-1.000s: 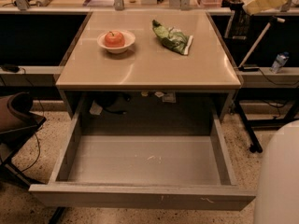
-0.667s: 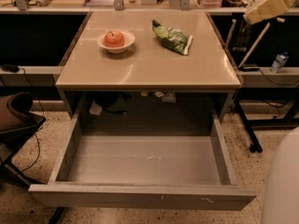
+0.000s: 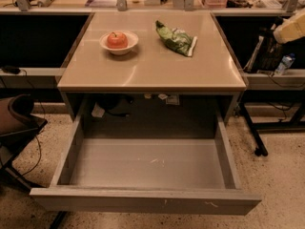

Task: Place rxbar chocolate into top drawer

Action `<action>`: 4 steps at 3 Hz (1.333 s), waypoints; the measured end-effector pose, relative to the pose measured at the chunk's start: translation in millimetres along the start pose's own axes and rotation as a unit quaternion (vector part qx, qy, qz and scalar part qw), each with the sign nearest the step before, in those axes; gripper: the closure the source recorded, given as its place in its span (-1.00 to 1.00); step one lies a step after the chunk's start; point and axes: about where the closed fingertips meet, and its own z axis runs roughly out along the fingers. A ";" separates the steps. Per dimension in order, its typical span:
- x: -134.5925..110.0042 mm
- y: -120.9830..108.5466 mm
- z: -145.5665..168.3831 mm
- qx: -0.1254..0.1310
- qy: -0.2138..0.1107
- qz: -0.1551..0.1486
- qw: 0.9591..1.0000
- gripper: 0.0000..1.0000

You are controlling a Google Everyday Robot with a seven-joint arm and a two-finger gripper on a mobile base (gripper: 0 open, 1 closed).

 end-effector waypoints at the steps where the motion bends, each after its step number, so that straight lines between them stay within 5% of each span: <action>1: 2.8 -6.1 9.8 0.003 -0.006 0.015 1.000 1.00; 2: -7.9 -11.0 4.4 0.039 -0.044 0.009 0.998 1.00; 3: -17.0 24.5 -24.8 0.091 -0.109 -0.034 0.989 1.00; 4: -53.2 105.3 -58.6 0.132 -0.202 -0.111 0.964 1.00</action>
Offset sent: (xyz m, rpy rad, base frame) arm 0.0173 0.0082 -0.0162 0.0960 -0.1628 -0.1906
